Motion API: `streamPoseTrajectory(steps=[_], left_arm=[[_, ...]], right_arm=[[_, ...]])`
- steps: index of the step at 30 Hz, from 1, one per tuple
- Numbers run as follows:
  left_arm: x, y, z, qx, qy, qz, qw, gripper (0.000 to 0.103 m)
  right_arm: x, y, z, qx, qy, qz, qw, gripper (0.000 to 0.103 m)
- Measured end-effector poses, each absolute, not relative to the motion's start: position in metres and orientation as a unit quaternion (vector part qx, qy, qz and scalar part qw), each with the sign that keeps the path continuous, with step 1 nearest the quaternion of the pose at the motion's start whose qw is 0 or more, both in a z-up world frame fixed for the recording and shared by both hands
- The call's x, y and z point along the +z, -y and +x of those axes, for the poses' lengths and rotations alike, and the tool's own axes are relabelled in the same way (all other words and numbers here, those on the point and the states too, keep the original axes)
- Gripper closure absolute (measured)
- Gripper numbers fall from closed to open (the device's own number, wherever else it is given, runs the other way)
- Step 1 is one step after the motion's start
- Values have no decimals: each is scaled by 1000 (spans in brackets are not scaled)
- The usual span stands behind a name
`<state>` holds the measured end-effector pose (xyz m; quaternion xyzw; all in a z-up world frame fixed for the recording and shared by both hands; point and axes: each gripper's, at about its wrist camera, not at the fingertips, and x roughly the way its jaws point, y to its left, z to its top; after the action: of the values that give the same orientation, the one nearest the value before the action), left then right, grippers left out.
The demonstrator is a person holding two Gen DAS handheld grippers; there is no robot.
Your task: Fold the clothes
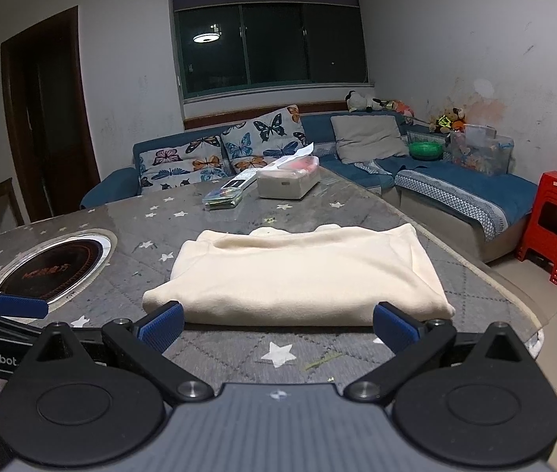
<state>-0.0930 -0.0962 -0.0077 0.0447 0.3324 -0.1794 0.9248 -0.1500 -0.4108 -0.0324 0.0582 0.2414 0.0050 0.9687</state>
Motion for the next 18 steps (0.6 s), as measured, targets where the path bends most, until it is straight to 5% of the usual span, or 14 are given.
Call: streamPoseTrajectory(steps=[18], left_arm=[[-15, 117, -57, -184, -353, 61, 916, 0]], right_arm=[[-42, 427, -114, 1, -267, 56, 962, 0]])
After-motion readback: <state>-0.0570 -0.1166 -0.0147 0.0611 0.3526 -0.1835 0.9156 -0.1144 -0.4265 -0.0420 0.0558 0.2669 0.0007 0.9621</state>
